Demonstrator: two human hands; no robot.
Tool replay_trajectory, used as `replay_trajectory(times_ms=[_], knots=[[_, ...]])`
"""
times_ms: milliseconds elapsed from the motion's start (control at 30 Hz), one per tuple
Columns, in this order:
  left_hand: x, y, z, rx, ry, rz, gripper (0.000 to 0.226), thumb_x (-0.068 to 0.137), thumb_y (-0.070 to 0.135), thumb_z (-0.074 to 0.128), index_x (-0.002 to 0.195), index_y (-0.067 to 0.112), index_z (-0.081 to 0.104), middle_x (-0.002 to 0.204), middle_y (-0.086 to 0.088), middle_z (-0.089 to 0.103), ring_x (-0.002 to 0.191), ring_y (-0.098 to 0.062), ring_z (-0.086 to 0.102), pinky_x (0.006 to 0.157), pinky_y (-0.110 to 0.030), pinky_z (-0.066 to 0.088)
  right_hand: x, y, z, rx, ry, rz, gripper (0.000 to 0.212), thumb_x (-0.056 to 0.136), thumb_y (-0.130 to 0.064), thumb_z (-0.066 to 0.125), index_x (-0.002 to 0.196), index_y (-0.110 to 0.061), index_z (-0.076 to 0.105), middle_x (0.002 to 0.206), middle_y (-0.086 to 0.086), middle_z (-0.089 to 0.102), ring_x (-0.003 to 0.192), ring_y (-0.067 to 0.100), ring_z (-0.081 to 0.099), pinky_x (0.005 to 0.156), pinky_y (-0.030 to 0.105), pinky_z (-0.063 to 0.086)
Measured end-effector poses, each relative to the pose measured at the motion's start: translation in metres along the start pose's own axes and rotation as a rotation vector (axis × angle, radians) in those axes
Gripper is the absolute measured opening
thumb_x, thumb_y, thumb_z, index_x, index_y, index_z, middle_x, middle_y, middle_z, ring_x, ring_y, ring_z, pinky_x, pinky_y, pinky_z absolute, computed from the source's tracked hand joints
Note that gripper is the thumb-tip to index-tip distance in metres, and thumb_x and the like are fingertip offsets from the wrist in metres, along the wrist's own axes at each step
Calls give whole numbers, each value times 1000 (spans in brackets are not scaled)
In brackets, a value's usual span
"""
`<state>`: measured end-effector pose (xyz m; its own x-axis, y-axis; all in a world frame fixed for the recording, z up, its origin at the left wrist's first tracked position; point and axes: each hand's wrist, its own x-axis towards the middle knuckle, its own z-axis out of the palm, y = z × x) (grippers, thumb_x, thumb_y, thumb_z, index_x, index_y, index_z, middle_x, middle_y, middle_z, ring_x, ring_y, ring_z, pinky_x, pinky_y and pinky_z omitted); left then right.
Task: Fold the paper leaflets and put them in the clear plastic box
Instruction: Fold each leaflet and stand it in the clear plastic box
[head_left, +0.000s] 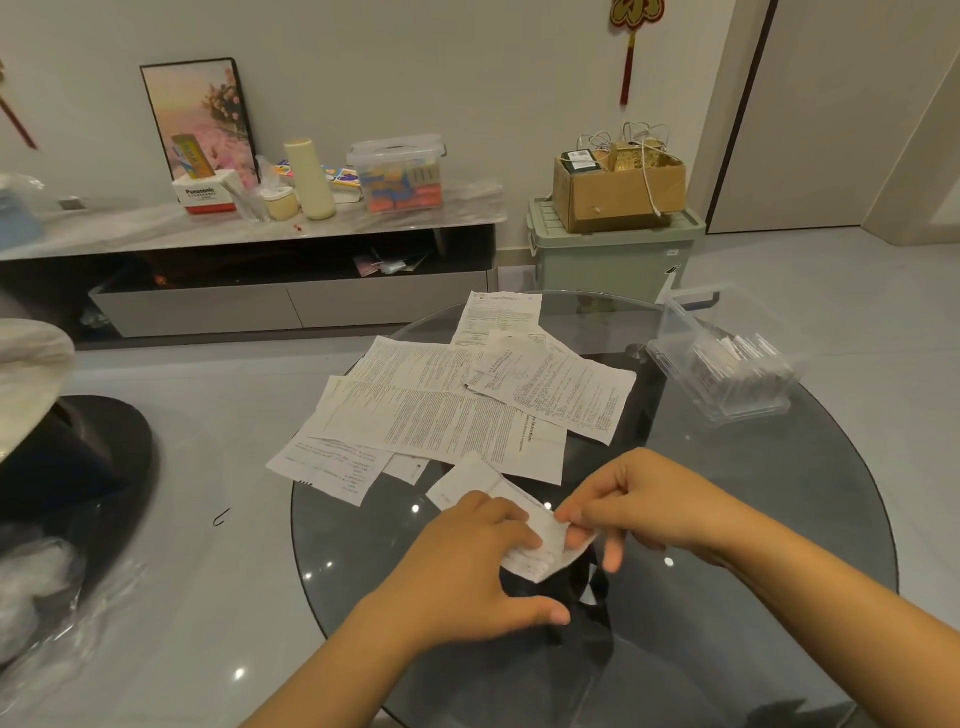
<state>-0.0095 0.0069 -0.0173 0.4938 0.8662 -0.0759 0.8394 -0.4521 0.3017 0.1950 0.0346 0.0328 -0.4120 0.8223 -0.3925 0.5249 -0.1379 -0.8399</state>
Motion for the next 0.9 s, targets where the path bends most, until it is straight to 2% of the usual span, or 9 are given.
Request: replay_trajectory(times_ms=[100,167,233,333,400,534,700,800,900], knots=[[0,5,0,-64,84,-3,40,79,67,54,94,30,58,98,19,53,97,-3,41,81,-21,37,0,-6,1,16,57,-88,17,89,-11,58,91,-14,74,81,2,75,44,11,57,41,7,35],[0,7,1,-169,144,-31,33,88,53,53,71,25,47,70,13,46,74,-6,43,63,-25,33,2,-8,4,11,93,-160,19,90,-12,56,93,-21,73,81,3,74,50,15,57,44,8,36],[0,8,1,-328,197,-99,22,92,41,52,77,27,57,65,16,49,64,-3,49,57,-18,34,5,-8,6,3,157,-223,23,90,-14,57,99,-30,71,83,-1,73,61,24,61,47,15,40],[0,7,0,-577,300,-218,25,94,28,54,118,26,61,91,23,59,82,7,57,66,-3,41,11,-4,10,-3,259,-302,31,87,-15,62,103,-41,68,96,-12,71,80,24,67,60,27,56],[1,5,0,-701,354,-285,31,93,22,55,124,28,53,106,16,62,94,2,60,72,-3,44,15,-1,13,-58,311,-342,34,86,-15,63,103,-44,66,101,-14,68,88,12,65,71,31,57],[6,-6,1,-776,412,-395,53,90,13,60,136,25,36,125,5,58,96,0,59,73,-5,47,22,2,20,-170,285,-393,40,85,-8,61,106,-42,62,115,-22,57,99,-6,57,77,16,51],[9,-19,10,-724,384,-406,87,86,8,63,149,33,8,145,3,32,128,-12,44,103,-35,44,37,16,29,-476,145,-394,35,88,-20,60,118,-36,60,125,-22,54,116,-10,45,96,5,33],[6,-18,11,-621,346,-323,85,89,10,60,149,33,5,143,8,22,126,1,29,105,-18,33,43,22,32,-700,100,-412,39,91,-29,55,130,-32,54,139,-19,45,132,-5,30,108,10,18],[4,-23,14,-409,404,-292,77,89,17,61,148,31,14,145,10,12,134,-4,15,108,-14,18,45,22,34,-846,85,-422,41,91,-33,54,132,-33,52,139,-18,45,132,0,33,111,22,23]])
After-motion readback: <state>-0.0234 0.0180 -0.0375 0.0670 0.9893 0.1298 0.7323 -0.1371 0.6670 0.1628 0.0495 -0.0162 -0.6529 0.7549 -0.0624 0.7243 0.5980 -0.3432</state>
